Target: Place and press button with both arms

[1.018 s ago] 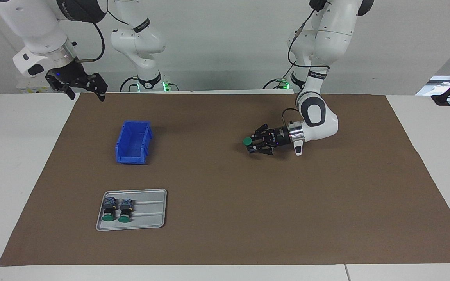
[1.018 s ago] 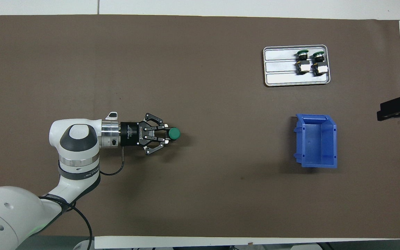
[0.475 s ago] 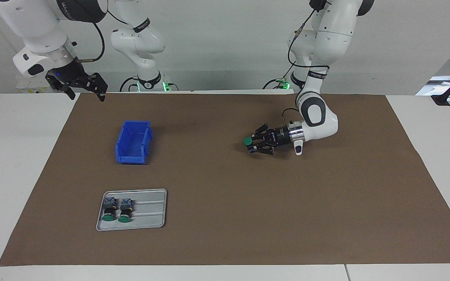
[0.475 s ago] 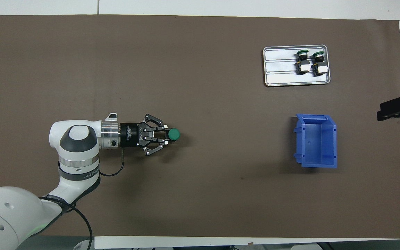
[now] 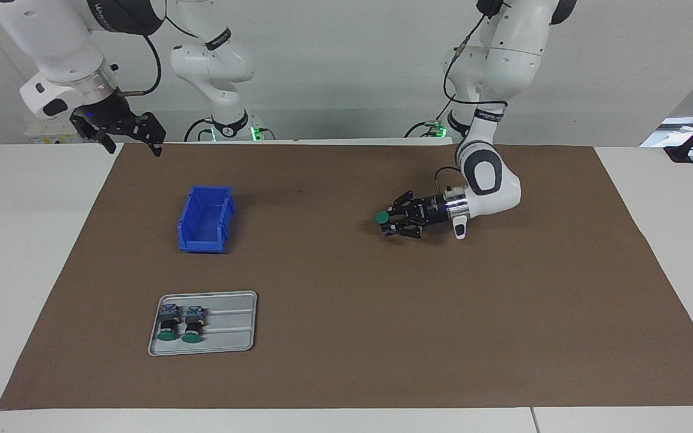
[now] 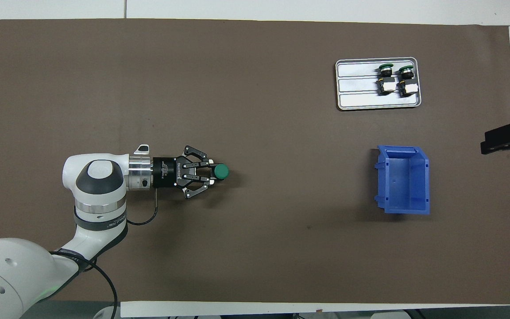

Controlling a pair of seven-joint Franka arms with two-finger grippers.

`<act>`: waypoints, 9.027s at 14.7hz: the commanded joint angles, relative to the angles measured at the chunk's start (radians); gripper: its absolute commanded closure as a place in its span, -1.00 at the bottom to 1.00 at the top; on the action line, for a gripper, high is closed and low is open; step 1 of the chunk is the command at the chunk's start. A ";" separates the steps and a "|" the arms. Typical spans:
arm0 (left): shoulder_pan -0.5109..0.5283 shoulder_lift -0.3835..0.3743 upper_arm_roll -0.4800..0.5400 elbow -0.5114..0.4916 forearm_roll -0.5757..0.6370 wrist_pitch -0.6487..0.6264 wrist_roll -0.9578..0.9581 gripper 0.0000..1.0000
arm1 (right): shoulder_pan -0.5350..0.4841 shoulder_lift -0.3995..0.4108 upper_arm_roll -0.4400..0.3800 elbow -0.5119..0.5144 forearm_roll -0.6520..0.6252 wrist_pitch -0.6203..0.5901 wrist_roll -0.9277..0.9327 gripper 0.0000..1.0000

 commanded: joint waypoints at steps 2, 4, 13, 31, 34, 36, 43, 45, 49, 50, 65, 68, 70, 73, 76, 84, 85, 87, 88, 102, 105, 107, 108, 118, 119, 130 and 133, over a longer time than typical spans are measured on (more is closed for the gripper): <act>0.017 -0.018 0.002 -0.033 -0.024 -0.022 0.044 -1.00 | -0.008 -0.018 0.005 -0.016 -0.002 0.000 -0.019 -0.99; 0.026 -0.020 0.002 -0.033 -0.024 -0.029 0.043 -1.00 | -0.008 -0.018 0.005 -0.016 -0.002 0.000 -0.019 -0.99; 0.043 -0.100 0.007 -0.052 -0.009 -0.042 0.012 -1.00 | -0.008 -0.018 0.005 -0.016 -0.002 0.000 -0.019 -0.99; -0.081 -0.192 -0.004 0.229 0.900 0.018 -0.105 -1.00 | -0.008 -0.018 0.005 -0.016 -0.002 0.000 -0.019 -0.99; -0.150 -0.180 -0.004 0.282 1.118 0.020 -0.123 -1.00 | -0.008 -0.018 0.005 -0.016 -0.002 0.000 -0.019 -0.99; -0.184 -0.175 -0.006 0.307 1.216 0.000 -0.123 -0.77 | -0.008 -0.018 0.005 -0.016 -0.002 0.000 -0.019 -0.99; -0.244 -0.132 -0.006 0.404 1.444 -0.034 -0.106 0.45 | -0.008 -0.018 0.005 -0.016 -0.002 0.000 -0.019 -0.99; -0.245 -0.089 -0.006 0.442 1.445 -0.051 -0.100 0.62 | -0.008 -0.018 0.005 -0.016 -0.002 0.000 -0.019 -0.99; -0.257 -0.087 -0.006 0.422 1.462 -0.054 -0.023 0.81 | -0.008 -0.018 0.005 -0.016 -0.002 0.000 -0.019 -0.99; -0.264 -0.090 -0.006 0.412 1.462 -0.050 -0.023 0.88 | -0.008 -0.018 0.005 -0.016 -0.002 0.000 -0.019 -0.99; -0.282 -0.104 -0.009 0.315 1.461 0.046 -0.020 0.96 | -0.008 -0.018 0.005 -0.016 -0.002 0.000 -0.019 -0.99; -0.282 -0.106 -0.009 0.304 1.461 0.067 -0.020 0.96 | -0.008 -0.018 0.005 -0.016 -0.002 0.000 -0.019 -0.99; -0.282 -0.100 -0.009 0.289 1.461 0.088 -0.020 0.96 | -0.008 -0.018 0.005 -0.016 -0.002 0.000 -0.019 -0.99; -0.282 -0.101 -0.010 0.284 1.459 0.084 -0.020 0.96 | -0.008 -0.018 0.005 -0.016 -0.002 0.000 -0.019 -0.99; -0.284 -0.101 -0.012 0.258 1.459 0.113 -0.020 0.96 | -0.008 -0.018 0.005 -0.016 -0.002 0.000 -0.019 -0.99; -0.288 -0.104 -0.007 0.315 1.453 0.046 -0.019 0.78 | -0.008 -0.018 0.005 -0.016 -0.002 0.000 -0.019 -0.99; -0.279 -0.110 -0.006 0.327 1.453 0.017 -0.019 0.69 | -0.008 -0.018 0.005 -0.016 -0.002 0.000 -0.019 -0.99; -0.259 -0.136 0.000 0.344 1.453 -0.016 -0.013 0.38 | -0.017 -0.018 0.005 -0.016 -0.002 0.000 -0.019 -0.99; -0.257 -0.143 0.001 0.347 1.453 -0.019 -0.013 0.12 | -0.020 -0.018 0.002 -0.016 -0.002 0.000 -0.019 -0.99; 0.153 -0.229 0.007 0.546 1.542 -0.434 0.418 -0.99 | 0.343 0.154 0.020 0.206 0.171 -0.013 0.258 -0.99; 0.250 -0.227 0.007 0.620 1.571 -0.517 0.529 -0.99 | 0.528 0.290 0.020 0.277 0.176 0.144 0.447 -0.99; 0.282 -0.226 0.007 0.666 1.573 -0.568 0.553 -0.99 | 0.647 0.417 0.020 0.361 0.164 0.239 0.532 -0.99; 0.293 -0.224 0.007 0.695 1.574 -0.604 0.573 -0.99 | 0.700 0.483 0.020 0.398 0.155 0.295 0.593 -0.99; 0.304 -0.244 0.005 0.717 1.656 -0.698 0.599 -0.99 | 0.813 0.529 0.031 0.049 0.024 0.754 0.497 -0.99; 0.302 -0.244 0.007 0.717 1.663 -0.692 0.613 -0.99 | 0.817 0.538 0.031 0.046 0.013 0.758 0.463 -0.99; 0.306 -0.244 0.007 0.694 1.676 -0.568 0.696 -1.00 | 0.828 0.564 0.035 -0.036 0.012 0.851 0.452 -0.84; 0.298 -0.244 0.005 0.694 1.676 -0.570 0.688 -1.00 | 0.828 0.564 0.040 -0.036 0.013 0.848 0.452 -0.60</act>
